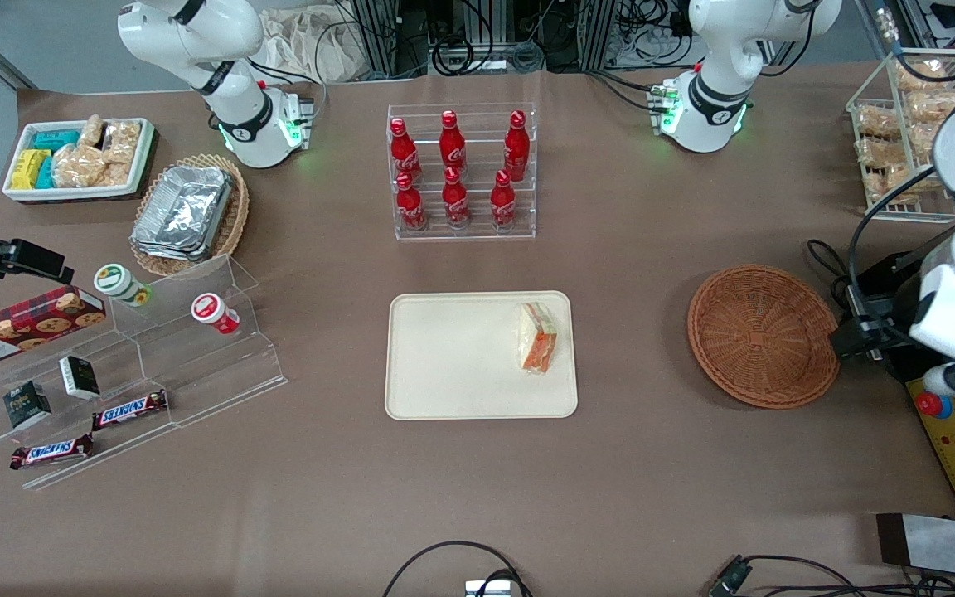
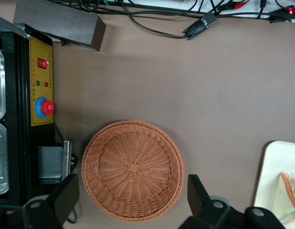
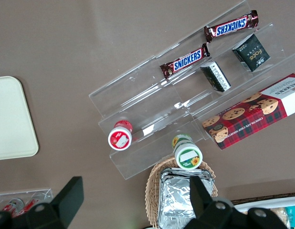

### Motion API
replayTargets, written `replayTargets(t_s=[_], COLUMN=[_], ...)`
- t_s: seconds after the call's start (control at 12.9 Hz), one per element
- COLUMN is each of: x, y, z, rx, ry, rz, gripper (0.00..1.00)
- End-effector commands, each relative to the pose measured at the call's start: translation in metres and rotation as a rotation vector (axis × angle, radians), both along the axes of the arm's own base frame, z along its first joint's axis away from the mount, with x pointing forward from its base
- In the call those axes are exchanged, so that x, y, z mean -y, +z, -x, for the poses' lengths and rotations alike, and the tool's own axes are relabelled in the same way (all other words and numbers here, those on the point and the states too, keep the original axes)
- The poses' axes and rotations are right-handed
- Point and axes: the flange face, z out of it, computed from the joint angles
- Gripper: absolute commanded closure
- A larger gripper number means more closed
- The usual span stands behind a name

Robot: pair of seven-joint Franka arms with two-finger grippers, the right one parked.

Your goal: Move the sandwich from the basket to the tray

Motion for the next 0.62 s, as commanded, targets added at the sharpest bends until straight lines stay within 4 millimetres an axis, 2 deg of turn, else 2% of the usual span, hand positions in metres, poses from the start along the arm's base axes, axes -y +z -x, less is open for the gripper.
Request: replayTargets(t_s=[0.0,0.54], x=[-0.003,-0.001], y=[0.022,0.074], z=[0.028,0.069], rx=[0.008,0.055], ry=[-0.04,-0.051], rz=[0.016,0.065], gripper=[0.0,0.0])
